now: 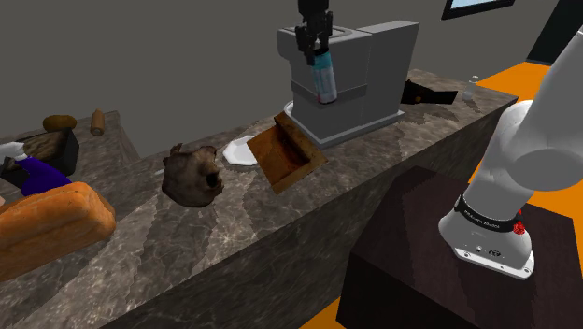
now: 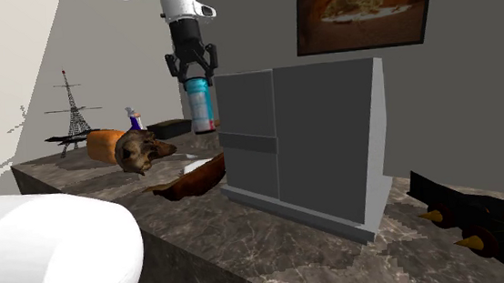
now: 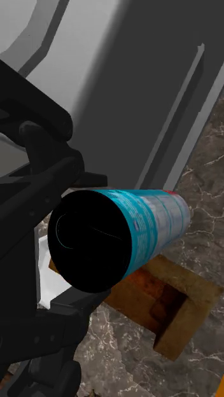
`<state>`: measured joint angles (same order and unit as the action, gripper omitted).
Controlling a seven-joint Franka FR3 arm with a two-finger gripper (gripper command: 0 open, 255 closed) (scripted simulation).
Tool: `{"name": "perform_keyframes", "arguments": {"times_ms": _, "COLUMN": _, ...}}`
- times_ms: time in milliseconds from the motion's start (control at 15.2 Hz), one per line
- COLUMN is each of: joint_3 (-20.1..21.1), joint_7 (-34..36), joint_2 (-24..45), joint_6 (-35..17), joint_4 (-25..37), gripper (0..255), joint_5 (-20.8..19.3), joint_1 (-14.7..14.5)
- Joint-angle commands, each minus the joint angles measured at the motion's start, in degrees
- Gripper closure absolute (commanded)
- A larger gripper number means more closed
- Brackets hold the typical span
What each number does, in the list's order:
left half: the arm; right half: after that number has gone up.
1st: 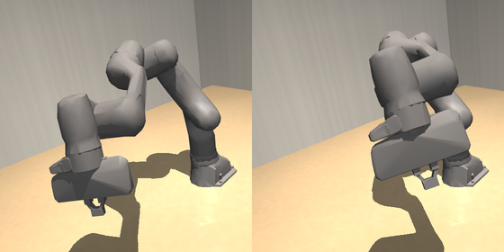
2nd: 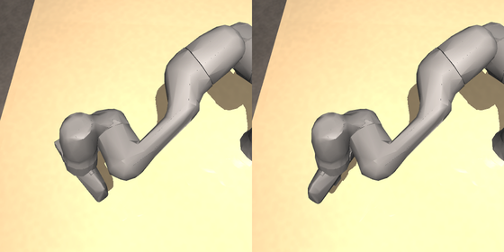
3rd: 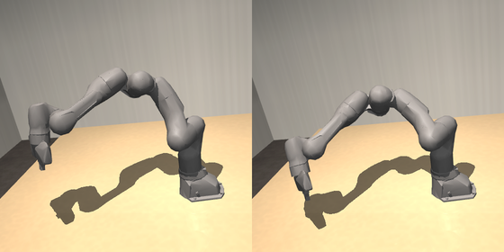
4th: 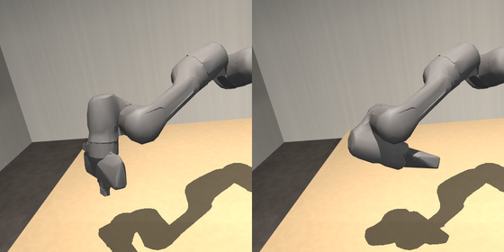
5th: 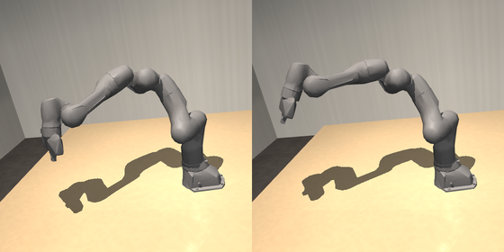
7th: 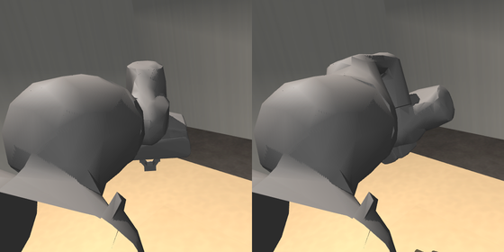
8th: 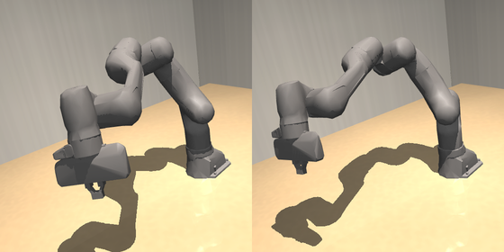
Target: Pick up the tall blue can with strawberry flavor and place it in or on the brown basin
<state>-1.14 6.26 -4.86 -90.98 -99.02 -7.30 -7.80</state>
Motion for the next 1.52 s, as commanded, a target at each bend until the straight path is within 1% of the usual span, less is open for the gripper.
{"name": "perform_keyframes", "arguments": {"times_ms": 0, "joint_3": 1.37, "joint_7": 2.17, "joint_2": 3.54, "joint_6": -4.04, "joint_4": 4.93, "gripper": 255, "joint_5": 0.12, "joint_1": -1.22}}
{"name": "perform_keyframes", "arguments": {"times_ms": 330, "joint_3": 3.54, "joint_7": 6.15, "joint_2": 13.82, "joint_6": 0.93, "joint_4": 19.63, "gripper": 255, "joint_5": -0.39, "joint_1": -3.66}}
{"name": "perform_keyframes", "arguments": {"times_ms": 396, "joint_3": 3.71, "joint_7": 6.54, "joint_2": 15.07, "joint_6": 1.6, "joint_4": 21.49, "gripper": 255, "joint_5": -0.49, "joint_1": -3.97}}
{"name": "perform_keyframes", "arguments": {"times_ms": 924, "joint_3": 3.65, "joint_7": 7.25, "joint_2": 13.35, "joint_6": -5.21, "joint_4": 12.93, "gripper": 255, "joint_5": -0.44, "joint_1": -3.81}}
{"name": "perform_keyframes", "arguments": {"times_ms": 1452, "joint_3": 3.59, "joint_7": 7.95, "joint_2": 12.72, "joint_6": -11.54, "joint_4": 5.94, "gripper": 255, "joint_5": -0.54, "joint_1": -3.7}}
